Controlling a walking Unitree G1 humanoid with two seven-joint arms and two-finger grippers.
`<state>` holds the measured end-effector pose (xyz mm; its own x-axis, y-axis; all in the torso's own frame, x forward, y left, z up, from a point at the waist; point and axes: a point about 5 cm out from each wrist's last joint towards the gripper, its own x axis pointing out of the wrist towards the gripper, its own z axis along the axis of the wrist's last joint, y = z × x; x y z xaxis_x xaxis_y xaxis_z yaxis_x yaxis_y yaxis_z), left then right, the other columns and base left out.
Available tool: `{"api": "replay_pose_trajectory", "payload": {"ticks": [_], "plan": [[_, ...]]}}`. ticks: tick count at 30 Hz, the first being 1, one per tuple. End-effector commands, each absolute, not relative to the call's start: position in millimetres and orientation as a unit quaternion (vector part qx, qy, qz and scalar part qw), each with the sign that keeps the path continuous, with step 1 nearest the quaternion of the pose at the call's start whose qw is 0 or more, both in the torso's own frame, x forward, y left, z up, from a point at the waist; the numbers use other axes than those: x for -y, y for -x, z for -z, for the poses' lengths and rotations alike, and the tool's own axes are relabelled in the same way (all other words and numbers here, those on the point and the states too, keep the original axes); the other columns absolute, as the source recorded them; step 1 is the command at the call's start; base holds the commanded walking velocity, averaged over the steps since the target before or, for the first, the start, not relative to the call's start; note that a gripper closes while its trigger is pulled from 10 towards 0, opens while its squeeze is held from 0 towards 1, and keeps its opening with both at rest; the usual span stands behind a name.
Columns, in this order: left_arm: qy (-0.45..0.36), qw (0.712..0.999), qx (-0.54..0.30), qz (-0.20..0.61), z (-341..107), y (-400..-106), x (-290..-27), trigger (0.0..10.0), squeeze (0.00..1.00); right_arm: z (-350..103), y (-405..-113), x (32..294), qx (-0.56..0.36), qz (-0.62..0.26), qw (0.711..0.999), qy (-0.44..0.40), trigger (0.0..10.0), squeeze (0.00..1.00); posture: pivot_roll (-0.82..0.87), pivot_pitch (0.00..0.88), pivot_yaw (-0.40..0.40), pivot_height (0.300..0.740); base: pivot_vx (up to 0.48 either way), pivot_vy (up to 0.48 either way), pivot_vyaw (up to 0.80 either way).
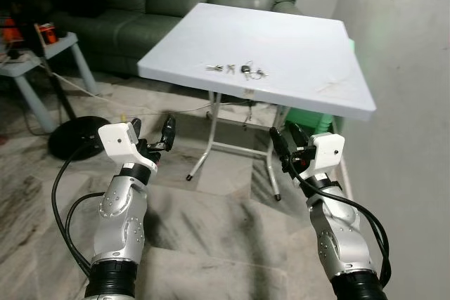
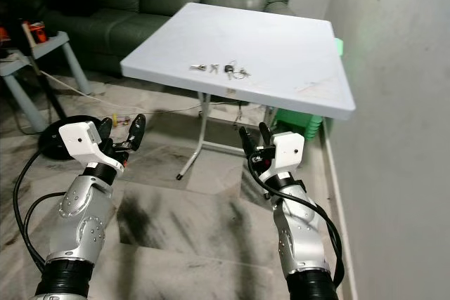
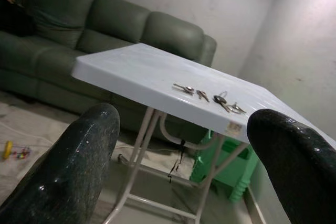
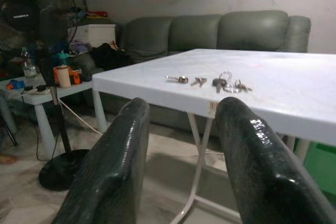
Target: Hang keys on a hook
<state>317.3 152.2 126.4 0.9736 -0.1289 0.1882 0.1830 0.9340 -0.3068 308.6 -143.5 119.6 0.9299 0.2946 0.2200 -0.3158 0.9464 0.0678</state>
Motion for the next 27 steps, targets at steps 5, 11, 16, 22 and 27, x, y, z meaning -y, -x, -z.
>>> {"api": "replay_pose_trajectory", "payload": {"ticks": [5,11,16,22,27], "plan": [[0.160,0.979,0.082,0.092,-129,-320,-147,10.0,0.00,-123,-308,148,0.109,-0.146,0.982,-0.050,10.0,0.00,-0.01,0.000,-0.054,0.715,0.000,0.382,0.00],[0.141,0.984,0.062,0.086,-124,-321,-144,10.0,0.00,-121,-308,148,0.105,-0.146,0.983,-0.049,10.0,0.00,0.00,0.000,-0.056,0.715,0.000,0.000,0.00],[0.133,0.986,0.046,0.087,-119,-321,-142,10.0,0.00,-116,-308,150,0.092,-0.138,0.985,-0.049,10.0,0.00,0.00,0.000,-0.058,0.715,0.000,0.000,0.00],[0.127,0.987,0.033,0.089,-112,-316,-146,10.0,0.00,-110,-307,155,0.077,-0.130,0.988,-0.042,10.0,0.00,0.01,0.000,-0.061,0.715,0.000,0.000,0.00],[0.127,0.988,0.028,0.084,-112,-315,-147,10.0,0.00,-107,-307,157,0.066,-0.124,0.989,-0.047,10.0,0.00,0.01,0.000,-0.062,0.715,0.099,0.000,0.00]]}}
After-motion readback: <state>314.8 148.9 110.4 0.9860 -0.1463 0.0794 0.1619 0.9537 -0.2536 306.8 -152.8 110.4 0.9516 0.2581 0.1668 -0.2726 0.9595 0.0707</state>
